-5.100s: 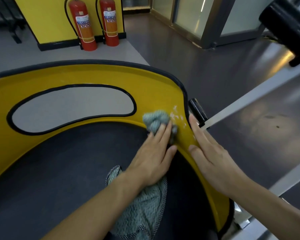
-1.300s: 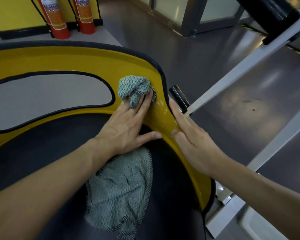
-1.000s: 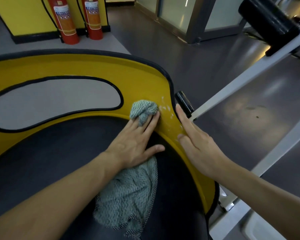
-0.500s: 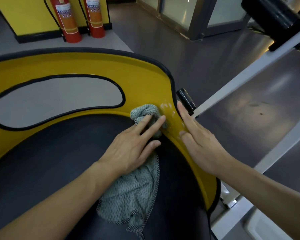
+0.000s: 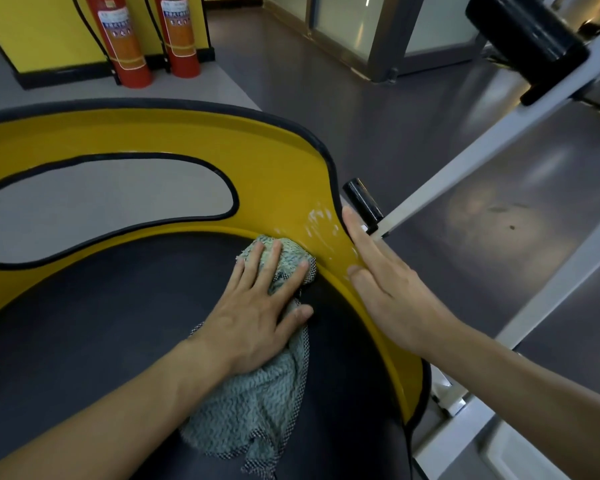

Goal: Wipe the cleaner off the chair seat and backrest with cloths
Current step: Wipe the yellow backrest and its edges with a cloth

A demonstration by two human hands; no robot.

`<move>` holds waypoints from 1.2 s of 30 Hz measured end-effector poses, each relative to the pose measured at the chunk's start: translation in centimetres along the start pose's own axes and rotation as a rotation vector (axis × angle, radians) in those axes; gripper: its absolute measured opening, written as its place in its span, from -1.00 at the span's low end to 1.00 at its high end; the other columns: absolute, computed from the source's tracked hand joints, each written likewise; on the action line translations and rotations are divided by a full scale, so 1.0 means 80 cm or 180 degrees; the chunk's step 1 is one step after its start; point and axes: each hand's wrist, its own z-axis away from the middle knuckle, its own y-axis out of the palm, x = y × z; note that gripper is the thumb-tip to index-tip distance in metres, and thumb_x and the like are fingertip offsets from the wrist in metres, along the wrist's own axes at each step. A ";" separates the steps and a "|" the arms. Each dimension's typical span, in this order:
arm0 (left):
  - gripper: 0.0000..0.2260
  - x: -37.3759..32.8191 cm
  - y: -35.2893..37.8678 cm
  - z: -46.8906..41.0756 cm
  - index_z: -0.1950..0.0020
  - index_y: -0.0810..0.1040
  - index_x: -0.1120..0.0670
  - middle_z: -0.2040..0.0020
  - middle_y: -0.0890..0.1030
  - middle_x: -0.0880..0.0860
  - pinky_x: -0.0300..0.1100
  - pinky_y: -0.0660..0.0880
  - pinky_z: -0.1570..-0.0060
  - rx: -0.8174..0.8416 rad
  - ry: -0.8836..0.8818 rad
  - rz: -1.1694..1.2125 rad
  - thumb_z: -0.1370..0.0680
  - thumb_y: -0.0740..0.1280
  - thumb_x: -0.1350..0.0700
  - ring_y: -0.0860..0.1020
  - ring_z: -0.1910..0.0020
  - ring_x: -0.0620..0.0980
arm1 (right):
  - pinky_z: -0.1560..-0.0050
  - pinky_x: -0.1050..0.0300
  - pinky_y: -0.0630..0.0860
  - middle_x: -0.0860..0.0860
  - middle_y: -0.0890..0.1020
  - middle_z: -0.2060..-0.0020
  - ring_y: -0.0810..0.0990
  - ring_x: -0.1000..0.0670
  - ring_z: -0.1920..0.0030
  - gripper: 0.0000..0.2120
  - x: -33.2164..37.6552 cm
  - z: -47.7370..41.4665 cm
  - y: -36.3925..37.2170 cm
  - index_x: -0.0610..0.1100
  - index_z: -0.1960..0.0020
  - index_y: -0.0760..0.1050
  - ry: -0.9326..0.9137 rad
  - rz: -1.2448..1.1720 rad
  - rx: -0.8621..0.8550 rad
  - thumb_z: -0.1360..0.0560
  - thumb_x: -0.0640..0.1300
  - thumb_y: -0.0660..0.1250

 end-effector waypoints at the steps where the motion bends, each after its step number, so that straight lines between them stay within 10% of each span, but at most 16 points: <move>1: -0.45 -0.002 -0.002 -0.002 -0.56 -0.33 -0.34 -0.56 -0.48 0.07 0.15 -0.30 -0.55 0.0080 -0.0030 0.0008 -0.59 -0.30 -0.39 -0.57 -0.48 0.09 | -0.20 0.18 0.24 0.03 0.34 -0.44 0.33 0.17 -0.16 -0.41 0.000 0.000 0.000 0.31 -0.59 -0.22 0.0005 -0.0007 0.0009 -0.72 -0.02 0.02; 6: -0.46 -0.007 -0.002 -0.009 -0.55 -0.17 -0.44 -0.59 -0.41 0.07 0.19 -0.29 -0.54 0.0083 -0.0214 0.0085 -0.55 -0.37 -0.39 -0.48 -0.53 0.16 | -0.16 0.20 0.24 0.07 0.33 -0.43 0.30 0.25 -0.09 -0.41 0.001 0.000 -0.001 0.33 -0.59 -0.23 -0.0001 0.0011 0.0022 -0.72 -0.01 0.01; 13: -0.40 -0.007 -0.007 -0.011 -0.65 -0.02 -0.09 -0.66 -0.19 0.01 -0.09 -0.27 -0.58 -0.0166 -0.0121 0.0589 -0.64 -0.26 -0.26 -0.34 -0.59 -0.06 | -0.26 0.09 0.29 -0.06 0.37 -0.42 0.34 0.02 -0.26 -0.40 0.002 0.002 0.000 0.31 -0.59 -0.23 -0.0008 0.0016 0.0003 -0.72 -0.03 0.03; 20: -0.40 -0.009 -0.020 -0.020 -0.66 -0.10 0.08 -0.64 -0.27 0.12 0.02 -0.11 -0.59 -0.1539 0.0469 0.0645 -0.72 0.02 -0.14 -0.26 -0.62 0.07 | -0.29 0.09 0.31 0.03 0.36 -0.43 0.41 0.08 -0.23 -0.40 -0.006 -0.003 0.005 0.35 -0.58 -0.21 -0.0041 0.0039 -0.0095 -0.71 -0.02 0.04; 28: -0.41 0.009 0.018 -0.036 -0.66 -0.09 0.04 -0.62 -0.27 0.10 0.02 -0.12 -0.60 -0.0717 0.0555 0.0283 -0.71 -0.09 -0.22 -0.33 -0.60 -0.01 | -0.19 0.16 0.31 0.04 0.37 -0.42 0.41 0.11 -0.15 -0.39 -0.009 -0.004 0.006 0.38 -0.56 -0.23 -0.0037 0.0033 -0.0074 -0.71 -0.02 0.04; 36: -0.40 -0.011 -0.023 -0.048 -0.62 -0.25 0.00 -0.56 -0.42 0.08 -0.13 -0.31 -0.55 -0.1197 0.0458 0.0533 -0.71 -0.04 -0.20 -0.40 -0.57 -0.02 | -0.23 0.22 0.23 0.06 0.37 -0.45 0.35 0.18 -0.25 -0.39 -0.009 -0.004 0.008 0.36 -0.58 -0.18 -0.0033 0.0018 -0.0128 -0.69 -0.01 0.04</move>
